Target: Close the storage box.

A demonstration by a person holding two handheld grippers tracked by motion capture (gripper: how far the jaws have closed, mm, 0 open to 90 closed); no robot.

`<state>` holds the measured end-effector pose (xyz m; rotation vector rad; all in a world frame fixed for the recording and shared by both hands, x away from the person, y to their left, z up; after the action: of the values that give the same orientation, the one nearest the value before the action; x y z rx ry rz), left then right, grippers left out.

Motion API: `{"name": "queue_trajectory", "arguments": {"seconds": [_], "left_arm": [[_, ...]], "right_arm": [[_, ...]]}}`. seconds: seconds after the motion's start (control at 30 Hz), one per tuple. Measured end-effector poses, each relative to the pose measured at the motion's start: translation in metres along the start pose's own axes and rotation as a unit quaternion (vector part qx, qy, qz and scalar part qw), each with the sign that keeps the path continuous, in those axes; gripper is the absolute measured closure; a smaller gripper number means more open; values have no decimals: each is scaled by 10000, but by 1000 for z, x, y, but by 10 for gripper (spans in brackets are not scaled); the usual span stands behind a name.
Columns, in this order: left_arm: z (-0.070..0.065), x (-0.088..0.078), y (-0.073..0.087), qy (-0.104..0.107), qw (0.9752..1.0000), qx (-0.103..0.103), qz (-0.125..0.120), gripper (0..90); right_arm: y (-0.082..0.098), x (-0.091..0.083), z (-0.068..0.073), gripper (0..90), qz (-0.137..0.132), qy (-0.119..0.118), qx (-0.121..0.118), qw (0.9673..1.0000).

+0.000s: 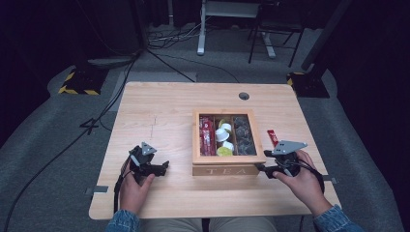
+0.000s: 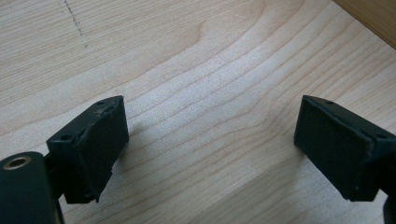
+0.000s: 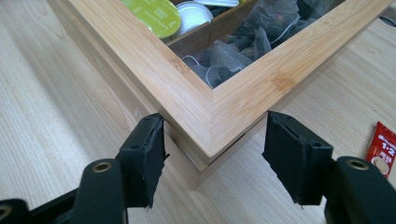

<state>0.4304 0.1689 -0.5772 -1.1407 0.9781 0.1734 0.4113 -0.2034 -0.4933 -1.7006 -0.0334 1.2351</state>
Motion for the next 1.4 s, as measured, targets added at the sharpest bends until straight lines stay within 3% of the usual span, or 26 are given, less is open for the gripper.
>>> {"name": "queue_trajectory", "arguments": {"seconds": [0.13, 0.27, 0.6, 0.83, 0.93, 1.2, 1.4], "left_arm": [[0, 1, 0, -4, 10000, -32, -12, 102], [0, 1, -1, -10, 10000, -34, -11, 102], [0, 1, -1, -9, 10000, -31, -9, 102], [0, -1, 1, 1, 10000, 3, 3, 104], [-1, -1, 1, 11, 10000, 4, 10, 104], [-1, -1, 1, 13, 10000, 7, 11, 104], [-1, -1, 1, 13, 10000, 5, 9, 104]], "right_arm": [[4, 2, 1, 377, 136, -76, 63, 9999], [2, 1, 1, 375, 4, -159, 222, 9996], [-15, -17, -2, 337, -360, -207, 362, 9985], [-20, -42, -24, 312, -655, 60, 551, 9963], [-13, -54, -37, 311, -684, 203, 851, 9938], [8, -76, -64, 307, -864, 449, 1149, 9886], [30, -85, -83, 292, -771, 663, 1411, 9848]]}}
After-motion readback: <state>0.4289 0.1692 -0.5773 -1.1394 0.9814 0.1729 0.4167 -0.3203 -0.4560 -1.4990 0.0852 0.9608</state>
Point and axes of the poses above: each handheld gripper's, and its own axes: x roughly forward along the jaws, y roughly out of its underside, z roughly to its left, the point moved 10 cm from there along x, roughly forward along the jaws, and after that the axes turned 8 degrees about x, right-handed, at the moved point
